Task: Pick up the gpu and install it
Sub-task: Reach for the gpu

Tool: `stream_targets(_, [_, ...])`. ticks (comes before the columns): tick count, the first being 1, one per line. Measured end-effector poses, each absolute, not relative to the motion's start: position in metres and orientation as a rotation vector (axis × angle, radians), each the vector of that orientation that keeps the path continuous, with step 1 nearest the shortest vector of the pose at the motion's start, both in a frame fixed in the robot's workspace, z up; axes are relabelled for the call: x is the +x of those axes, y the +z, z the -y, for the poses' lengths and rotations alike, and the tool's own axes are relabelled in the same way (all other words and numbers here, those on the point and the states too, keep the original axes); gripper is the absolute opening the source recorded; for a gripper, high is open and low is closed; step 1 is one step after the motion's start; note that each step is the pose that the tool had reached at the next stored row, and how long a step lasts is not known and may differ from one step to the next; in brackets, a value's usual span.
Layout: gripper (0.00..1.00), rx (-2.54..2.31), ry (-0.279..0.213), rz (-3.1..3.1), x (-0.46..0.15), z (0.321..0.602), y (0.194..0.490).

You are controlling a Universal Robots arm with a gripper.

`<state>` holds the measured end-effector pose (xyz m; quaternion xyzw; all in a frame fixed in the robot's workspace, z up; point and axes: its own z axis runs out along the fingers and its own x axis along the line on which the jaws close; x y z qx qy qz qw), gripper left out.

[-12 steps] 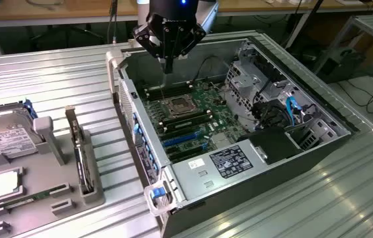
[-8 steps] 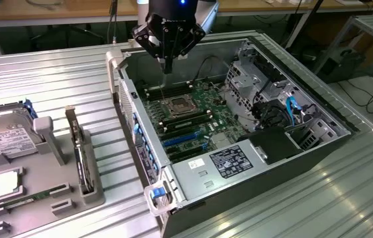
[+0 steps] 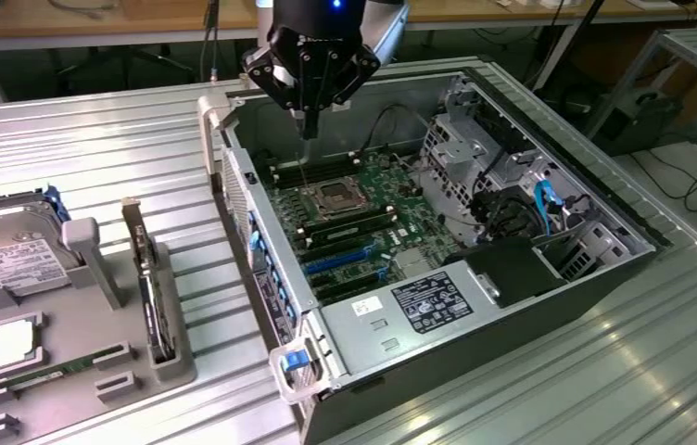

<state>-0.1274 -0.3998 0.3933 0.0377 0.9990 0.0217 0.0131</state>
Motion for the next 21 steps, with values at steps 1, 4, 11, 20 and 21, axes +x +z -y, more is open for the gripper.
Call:
stream_targets(1, [0.11, 0.117, 0.068, -3.112, -0.128, 0.3999, 0.3933])
stream_targets(4, [0.11, 0.117, 0.068, -3.113, -0.1291, 0.4002, 0.3933])
stream_targets(11, [0.11, 0.117, 0.068, -3.113, -0.1336, 0.4016, 0.3933])
stream_targets(20, [0.11, 0.116, 0.068, -3.113, -0.1371, 0.4027, 0.3933])
stream_targets(21, [0.11, 0.117, 0.068, -3.113, -0.1375, 0.4029, 0.3933])
